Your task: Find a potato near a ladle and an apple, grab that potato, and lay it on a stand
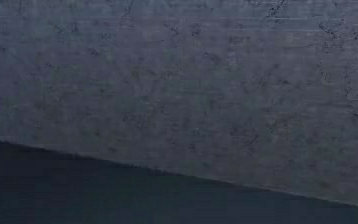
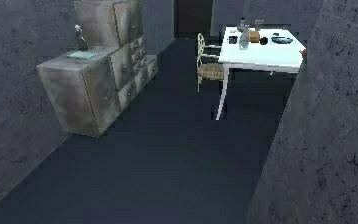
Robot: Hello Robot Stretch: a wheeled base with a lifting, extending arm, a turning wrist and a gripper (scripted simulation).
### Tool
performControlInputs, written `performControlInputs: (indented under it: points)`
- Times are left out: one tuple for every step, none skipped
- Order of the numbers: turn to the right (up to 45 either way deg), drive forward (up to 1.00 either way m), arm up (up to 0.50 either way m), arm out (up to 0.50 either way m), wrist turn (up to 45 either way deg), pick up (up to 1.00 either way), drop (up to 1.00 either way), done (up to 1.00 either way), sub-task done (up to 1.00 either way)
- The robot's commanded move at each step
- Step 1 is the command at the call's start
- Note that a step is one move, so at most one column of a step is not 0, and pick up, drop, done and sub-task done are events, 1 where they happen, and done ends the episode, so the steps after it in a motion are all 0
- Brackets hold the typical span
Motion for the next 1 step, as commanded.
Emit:
performControlInputs:
  points:
    - [15.0,0.0,0.0,0.0,0.0,0.0,0.0,0.0,0.0]
